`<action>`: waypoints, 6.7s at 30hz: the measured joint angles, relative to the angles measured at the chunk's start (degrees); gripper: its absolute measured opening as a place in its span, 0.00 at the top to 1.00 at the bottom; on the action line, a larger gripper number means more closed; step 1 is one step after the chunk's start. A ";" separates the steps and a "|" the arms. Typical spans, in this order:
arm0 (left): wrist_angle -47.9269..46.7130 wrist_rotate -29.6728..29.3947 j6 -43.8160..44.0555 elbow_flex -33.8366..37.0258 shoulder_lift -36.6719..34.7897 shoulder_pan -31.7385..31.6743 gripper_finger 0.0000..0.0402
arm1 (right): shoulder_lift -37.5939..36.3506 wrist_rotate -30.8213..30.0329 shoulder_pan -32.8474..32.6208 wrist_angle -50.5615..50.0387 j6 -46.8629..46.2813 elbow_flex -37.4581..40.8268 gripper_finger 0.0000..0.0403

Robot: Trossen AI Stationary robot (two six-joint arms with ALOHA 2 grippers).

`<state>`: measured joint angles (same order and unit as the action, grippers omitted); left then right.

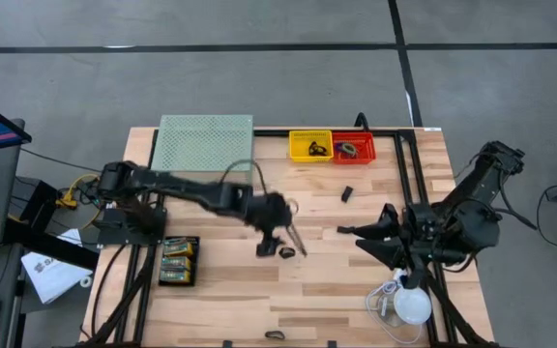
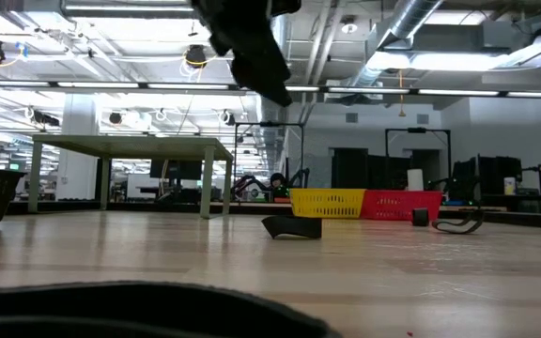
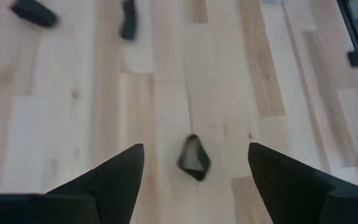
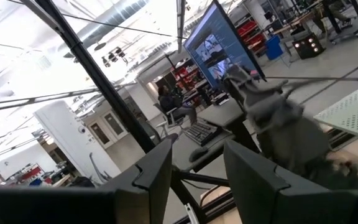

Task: Pick & Place Office Desk Supplies
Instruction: Put the black rubber band into the yellow basket

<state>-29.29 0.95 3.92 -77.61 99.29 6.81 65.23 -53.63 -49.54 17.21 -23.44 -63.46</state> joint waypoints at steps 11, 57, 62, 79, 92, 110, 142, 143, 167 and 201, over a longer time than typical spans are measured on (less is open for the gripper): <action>16.55 -6.55 6.94 10.45 2.76 5.43 0.29 | 0.60 0.66 -0.37 0.10 -0.03 0.00 0.65; 30.89 -6.25 9.82 6.19 2.96 -0.79 1.00 | 0.79 -0.38 -1.22 -1.39 -1.48 0.02 0.65; 30.38 -8.28 7.04 3.25 -0.41 -3.75 1.00 | 0.79 -0.43 -1.22 -1.65 -1.47 0.02 0.65; 30.06 -7.44 -0.95 -9.37 0.68 -26.94 1.00 | 0.79 -3.14 -0.59 -1.65 -1.62 0.02 0.65; 23.37 -1.15 -3.76 -33.38 20.67 -32.44 1.00 | 0.79 -4.96 1.50 -1.45 -2.32 0.02 0.65; 11.19 -4.84 2.63 -35.90 34.71 -32.75 1.00 | 0.79 -4.96 2.00 -2.46 -3.58 0.02 0.65; 7.53 -5.58 7.11 -35.06 34.80 -33.58 0.43 | 0.79 -4.96 1.97 -3.23 -3.59 0.02 0.65; 7.78 -5.59 7.08 -35.06 34.80 -33.58 0.41 | 0.79 -4.96 1.97 -3.23 -3.59 0.02 0.65; -20.21 -0.65 -1.91 -35.11 -6.22 -6.51 0.46 | 1.35 11.22 4.30 -58.43 -56.65 0.00 0.65; 13.18 -35.12 26.06 1.38 -26.16 13.18 0.46 | 2.91 32.31 23.24 -51.95 -96.14 32.87 0.59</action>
<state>-16.11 -34.17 29.98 -76.23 73.12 19.99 68.14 -21.32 -26.30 -34.74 -119.58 -30.59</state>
